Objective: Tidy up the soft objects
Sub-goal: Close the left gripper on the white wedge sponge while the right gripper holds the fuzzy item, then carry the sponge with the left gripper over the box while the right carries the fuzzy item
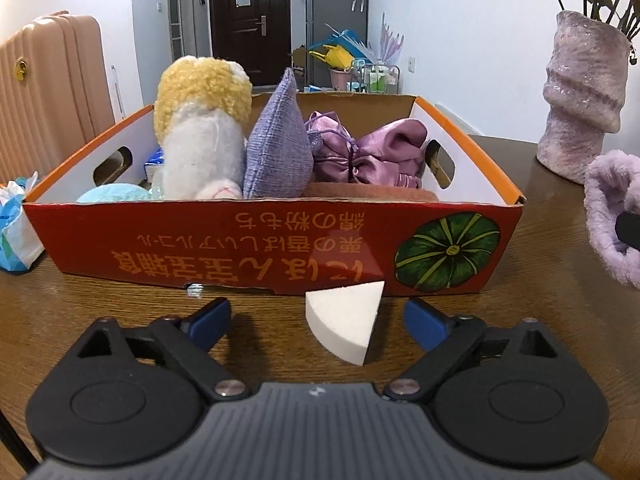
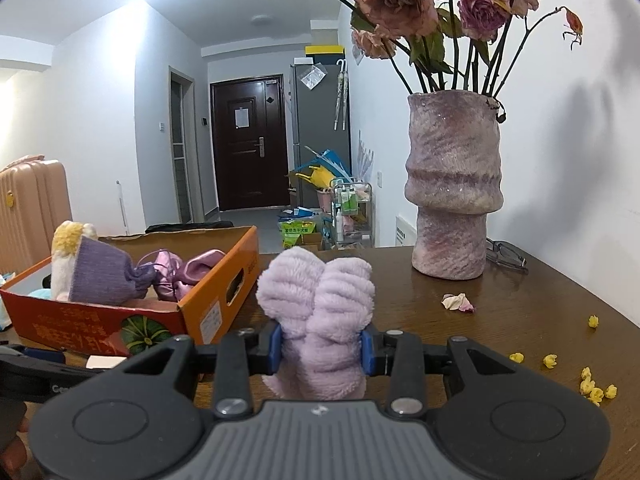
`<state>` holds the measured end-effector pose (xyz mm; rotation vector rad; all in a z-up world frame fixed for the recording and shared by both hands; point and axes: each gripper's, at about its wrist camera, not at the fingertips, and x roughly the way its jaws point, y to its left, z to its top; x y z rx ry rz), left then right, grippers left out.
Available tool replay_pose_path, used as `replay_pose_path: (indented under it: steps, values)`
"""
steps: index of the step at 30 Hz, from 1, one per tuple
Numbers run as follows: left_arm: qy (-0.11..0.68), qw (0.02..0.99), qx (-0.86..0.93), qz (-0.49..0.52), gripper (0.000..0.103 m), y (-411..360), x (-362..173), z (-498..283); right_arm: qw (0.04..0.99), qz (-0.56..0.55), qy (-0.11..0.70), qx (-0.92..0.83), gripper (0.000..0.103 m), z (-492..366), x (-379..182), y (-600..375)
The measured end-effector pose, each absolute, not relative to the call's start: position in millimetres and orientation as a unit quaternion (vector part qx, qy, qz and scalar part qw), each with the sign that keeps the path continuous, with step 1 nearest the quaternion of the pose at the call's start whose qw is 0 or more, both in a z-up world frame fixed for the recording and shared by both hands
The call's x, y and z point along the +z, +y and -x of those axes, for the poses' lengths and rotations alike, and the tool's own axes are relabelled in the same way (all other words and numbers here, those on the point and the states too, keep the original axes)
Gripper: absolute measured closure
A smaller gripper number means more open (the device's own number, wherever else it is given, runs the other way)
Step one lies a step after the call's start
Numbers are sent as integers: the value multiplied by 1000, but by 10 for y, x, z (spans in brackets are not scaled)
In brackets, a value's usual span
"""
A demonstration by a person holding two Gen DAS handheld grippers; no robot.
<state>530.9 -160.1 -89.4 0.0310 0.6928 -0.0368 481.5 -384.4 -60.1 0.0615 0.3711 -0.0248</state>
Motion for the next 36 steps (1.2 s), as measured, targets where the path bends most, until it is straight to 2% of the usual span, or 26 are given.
replay_pose_path:
  steps: [4, 7, 9, 15, 21, 36]
  values:
    - [343, 939, -22, -15, 21, -1603, -902, -5350, 982, -31, 187, -13, 67, -4832, -605, -3847]
    - [340, 940, -29, -18, 34, -1613, -900, -5360, 982, -30, 187, -12, 67, -4833, -610, -3840]
    - [336, 941, -32, -21, 48, -1630, -894, -5344, 982, -30, 188, -12, 67, -4835, -609, -3837]
    - [329, 943, -33, -24, 67, -1640, -873, -5310, 981, -29, 191, -13, 67, -4839, -621, -3828]
    - [327, 944, -36, -20, 71, -1612, -855, -5286, 981, -27, 191, -14, 67, -4840, -624, -3826]
    - [285, 958, -39, -14, 72, -1545, -719, -5068, 987, -7, 160, -13, 67, -4692, -570, -3663]
